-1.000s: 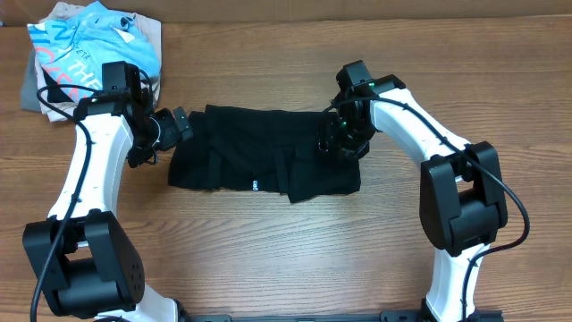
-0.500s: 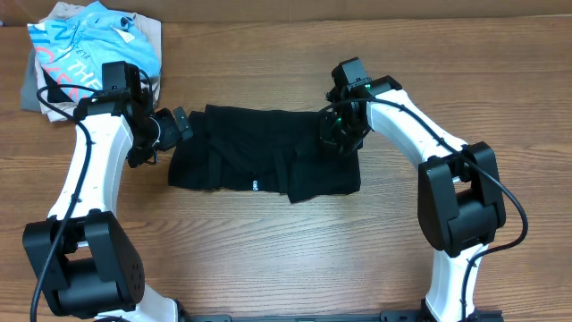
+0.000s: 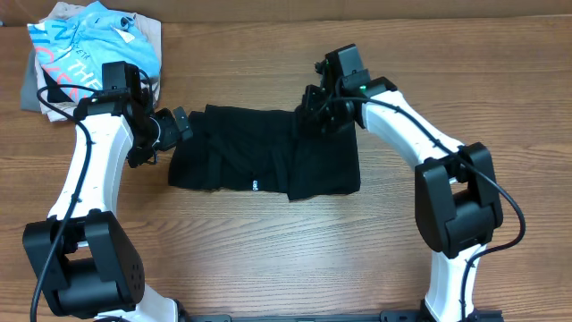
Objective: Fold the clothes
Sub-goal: 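Release the right gripper and raise it to the upper right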
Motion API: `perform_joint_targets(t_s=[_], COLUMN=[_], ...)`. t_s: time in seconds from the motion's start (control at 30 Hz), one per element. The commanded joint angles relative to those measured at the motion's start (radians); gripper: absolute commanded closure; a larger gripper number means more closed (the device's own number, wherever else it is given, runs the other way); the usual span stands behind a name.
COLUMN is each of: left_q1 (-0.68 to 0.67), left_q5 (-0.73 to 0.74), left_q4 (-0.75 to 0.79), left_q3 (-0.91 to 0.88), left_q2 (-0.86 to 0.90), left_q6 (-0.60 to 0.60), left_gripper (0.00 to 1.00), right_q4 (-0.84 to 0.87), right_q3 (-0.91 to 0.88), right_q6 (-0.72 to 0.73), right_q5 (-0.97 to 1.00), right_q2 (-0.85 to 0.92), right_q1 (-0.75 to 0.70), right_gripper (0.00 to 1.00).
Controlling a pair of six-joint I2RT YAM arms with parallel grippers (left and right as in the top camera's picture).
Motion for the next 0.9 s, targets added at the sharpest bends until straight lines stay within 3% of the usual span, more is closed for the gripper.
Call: perform_joint_targets(t_s=[0.0,0.07,0.1,0.17,0.27,0.4,0.7,0.87], left_q1=[0.004,0.004,0.004,0.004,0.004,0.004,0.026,0.089], left_q5=[0.011,0.011,0.011,0.011,0.017,0.040,0.174,0.246], left_q4=[0.001,0.001,0.001,0.002,0.002,0.006,0.119,0.171], left_q3=[-0.005,-0.005,-0.005,-0.005,-0.005,-0.005,-0.005,-0.005], left_q2=[-0.004,-0.004,-0.004,-0.004,-0.004,-0.004,0.082,0.187], left_q6=[0.015,0.015,0.015,0.015,0.014,0.023,0.185,0.265], left_gripper=[0.00,0.00,0.00,0.00,0.00,0.00,0.00,0.00], right_q4=[0.036,0.053,0.053,0.052,0.045,-0.098,-0.697,-0.850], right_q3=[0.026,0.026,0.026,0.026,0.028,0.114,0.515,0.543], right_q6=[0.035,0.036,0.036,0.035,0.022,-0.047,-0.211,-0.233], right_q5=[0.033,0.032,0.032,0.032,0.031,0.024,0.040,0.041], right_q2=[-0.011,-0.011,-0.011,-0.011,-0.011,-0.021,-0.031,-0.030], right_q1=[0.020,0.020,0.020,0.021,0.021,-0.018,-0.283,-0.424], right_gripper=[0.96,0.96,0.87,0.52,0.19,0.00,0.00,0.00])
